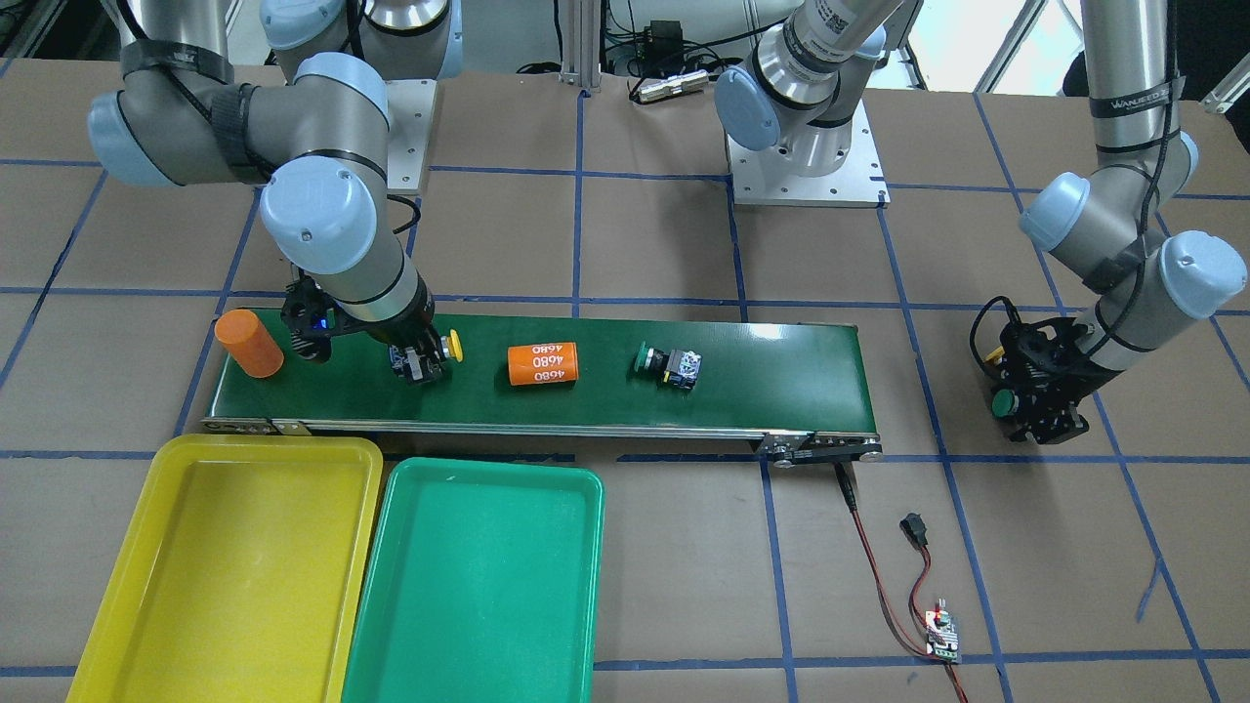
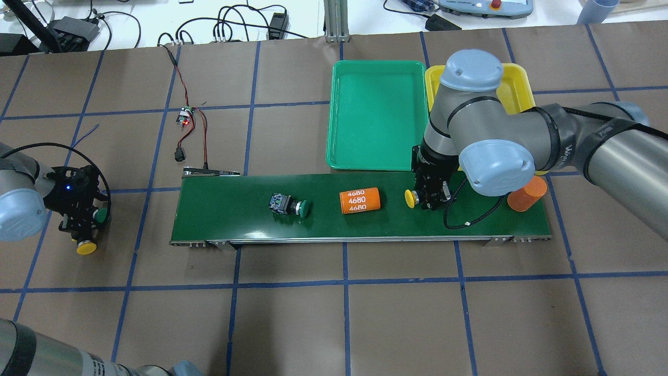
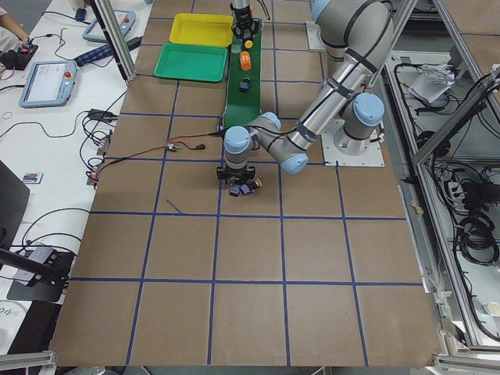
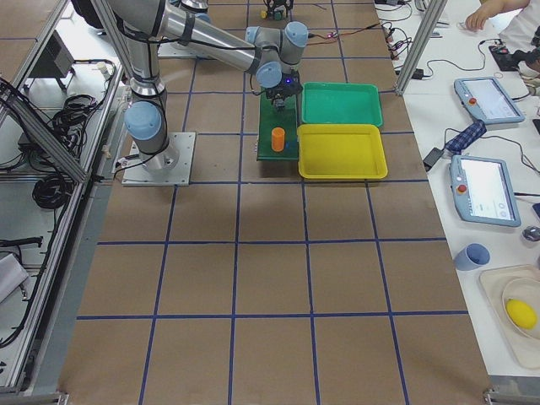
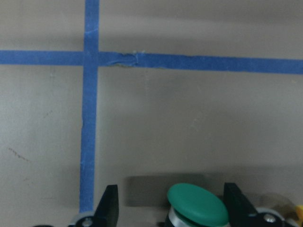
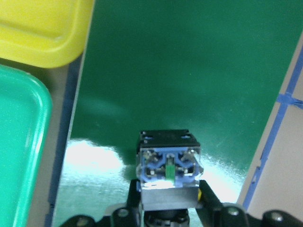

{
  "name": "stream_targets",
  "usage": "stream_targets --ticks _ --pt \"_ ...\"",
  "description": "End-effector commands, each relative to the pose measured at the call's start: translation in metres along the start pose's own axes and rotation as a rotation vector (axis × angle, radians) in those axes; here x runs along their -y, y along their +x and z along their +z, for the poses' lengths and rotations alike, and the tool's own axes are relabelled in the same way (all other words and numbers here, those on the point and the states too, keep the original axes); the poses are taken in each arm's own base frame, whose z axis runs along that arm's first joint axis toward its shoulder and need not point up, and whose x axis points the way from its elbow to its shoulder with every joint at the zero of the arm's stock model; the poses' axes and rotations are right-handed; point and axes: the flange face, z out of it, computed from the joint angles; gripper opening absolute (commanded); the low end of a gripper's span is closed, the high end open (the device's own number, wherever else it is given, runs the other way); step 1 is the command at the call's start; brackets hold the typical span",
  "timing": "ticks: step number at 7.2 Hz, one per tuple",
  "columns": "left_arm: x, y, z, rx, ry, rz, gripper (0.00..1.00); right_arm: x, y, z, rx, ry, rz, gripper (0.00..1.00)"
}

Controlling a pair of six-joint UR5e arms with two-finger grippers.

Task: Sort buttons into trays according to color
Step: 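Carry the yellow button into the yellow tray with the right gripper and release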

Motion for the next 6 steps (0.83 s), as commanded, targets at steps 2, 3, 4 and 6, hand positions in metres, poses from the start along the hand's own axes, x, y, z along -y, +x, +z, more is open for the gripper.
stream_targets --ticks 2,3,4,6 --pt "0.007 -0.003 -0.002 0.008 -0.003 0.008 0.03 0.065 -0.029 -0.057 0.114 0.059 -0.081 0.0" --pt "0.013 -0.005 -0.016 0.025 -0.019 0.0 0.0 0.104 -0.038 -0.058 0.113 0.082 -0.127 0.0" --pt "0.032 -0.014 -0.021 0.03 -0.027 0.017 0.0 0.138 -0.054 -0.055 0.144 0.115 -0.137 0.0" --pt "0.11 -0.039 -0.053 0.092 -0.041 0.125 0.0 0.164 -0.089 -0.024 0.16 0.134 -0.184 0.0"
